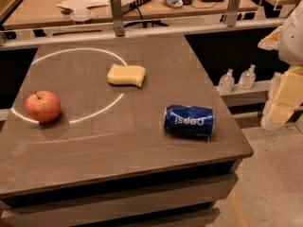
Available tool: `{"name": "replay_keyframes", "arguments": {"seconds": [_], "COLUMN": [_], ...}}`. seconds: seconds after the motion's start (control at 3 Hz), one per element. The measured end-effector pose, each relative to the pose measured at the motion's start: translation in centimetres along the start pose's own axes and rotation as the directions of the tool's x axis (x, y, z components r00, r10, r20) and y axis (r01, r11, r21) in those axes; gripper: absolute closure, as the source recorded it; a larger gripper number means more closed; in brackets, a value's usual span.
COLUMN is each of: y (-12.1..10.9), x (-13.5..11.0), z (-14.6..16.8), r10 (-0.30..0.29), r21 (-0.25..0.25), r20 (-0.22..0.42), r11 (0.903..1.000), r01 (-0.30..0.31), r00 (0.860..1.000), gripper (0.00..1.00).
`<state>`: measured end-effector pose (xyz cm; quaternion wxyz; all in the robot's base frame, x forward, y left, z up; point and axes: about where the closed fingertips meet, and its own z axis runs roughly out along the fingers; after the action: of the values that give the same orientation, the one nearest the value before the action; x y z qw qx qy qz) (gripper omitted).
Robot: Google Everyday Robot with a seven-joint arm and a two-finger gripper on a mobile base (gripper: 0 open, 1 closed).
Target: Move pepsi can near sponge
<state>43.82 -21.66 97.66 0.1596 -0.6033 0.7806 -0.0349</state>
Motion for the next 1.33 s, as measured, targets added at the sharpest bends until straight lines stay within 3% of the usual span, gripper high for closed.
{"name": "replay_keyframes", "arguments": {"seconds": [0.33,0.67,1.0,1.33], "y": [0.0,0.6,1.7,4.0], "x": [0.0,-0.5,-0.5,-2.5], "z": [0.0,0.9,5.7,9.6], "r10": [0.0,0.007,0.038,0.068], "r21": [0.0,-0.018,-0.072,-0.153], "r20": [0.0,0.072,0.245,0.411], "r11": [1.0,0.9998,0.9972,0.9882], "r01": [0.0,-0.006,-0.021,-0.005], "r00": [1.0,0.997,0.969,0.909], "gripper": [0.0,0.0,0.0,0.0]}}
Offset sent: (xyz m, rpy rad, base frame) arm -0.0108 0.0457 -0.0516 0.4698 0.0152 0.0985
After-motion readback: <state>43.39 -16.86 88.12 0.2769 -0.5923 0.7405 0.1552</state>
